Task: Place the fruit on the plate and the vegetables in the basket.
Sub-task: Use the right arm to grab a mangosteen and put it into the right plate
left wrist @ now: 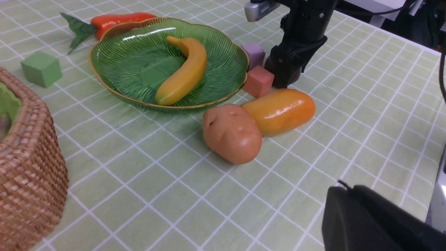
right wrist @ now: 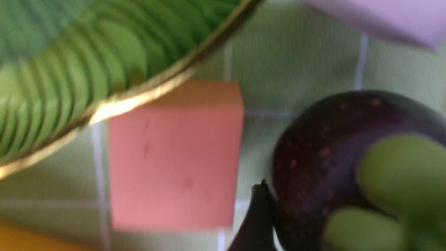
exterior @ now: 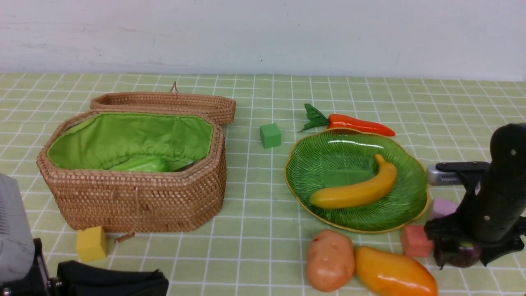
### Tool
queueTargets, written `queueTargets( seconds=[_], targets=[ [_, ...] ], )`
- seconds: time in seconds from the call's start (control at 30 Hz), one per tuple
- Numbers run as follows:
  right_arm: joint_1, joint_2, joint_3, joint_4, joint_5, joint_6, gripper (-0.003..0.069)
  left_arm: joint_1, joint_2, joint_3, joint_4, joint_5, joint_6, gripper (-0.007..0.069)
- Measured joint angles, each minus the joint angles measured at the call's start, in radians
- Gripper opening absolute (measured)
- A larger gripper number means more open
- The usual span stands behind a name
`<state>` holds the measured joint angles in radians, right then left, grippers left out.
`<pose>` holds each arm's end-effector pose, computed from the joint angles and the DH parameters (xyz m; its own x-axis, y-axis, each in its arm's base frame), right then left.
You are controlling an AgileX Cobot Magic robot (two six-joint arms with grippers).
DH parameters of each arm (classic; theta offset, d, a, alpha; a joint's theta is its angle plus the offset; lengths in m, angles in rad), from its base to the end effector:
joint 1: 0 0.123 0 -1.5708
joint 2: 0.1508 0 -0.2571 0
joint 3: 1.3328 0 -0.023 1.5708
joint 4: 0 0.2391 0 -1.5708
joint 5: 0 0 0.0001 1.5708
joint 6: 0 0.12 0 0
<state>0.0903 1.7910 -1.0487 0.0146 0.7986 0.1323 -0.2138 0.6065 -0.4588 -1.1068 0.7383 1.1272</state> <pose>0.3094 0.0293 0.1160 -0.9921 0.0528 -0.1142 0.0500 0.9984 0.0269 0.1210 -0.1003 0.2666 -0.3124 0.1910 -0.9306 0.7555 0.6438 -0.1215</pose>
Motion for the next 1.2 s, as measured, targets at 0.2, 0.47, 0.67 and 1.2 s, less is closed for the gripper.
queueTargets(
  seconds=[0.2,0.47,0.67,1.2],
  targets=[
    [0.000,0.013,0.000,0.000,-0.019,-0.036,0.0588,0.000,0.000,0.000,0.001,-0.003,0.000,-0.0013],
    [0.000,0.004,0.000,0.001,0.051,-0.041,0.0588,0.000,0.000,0.000,0.001,-0.002,0.000,-0.0013],
    [0.000,-0.092,0.002,0.001,0.082,-0.004,0.0588,0.000,0.000,0.000,0.001,-0.002,0.000,-0.0013],
    [0.000,-0.068,0.003,0.004,0.079,0.004,0.0591,0.000,0.000,0.000,0.001,-0.002,0.000,-0.0013]
  ],
)
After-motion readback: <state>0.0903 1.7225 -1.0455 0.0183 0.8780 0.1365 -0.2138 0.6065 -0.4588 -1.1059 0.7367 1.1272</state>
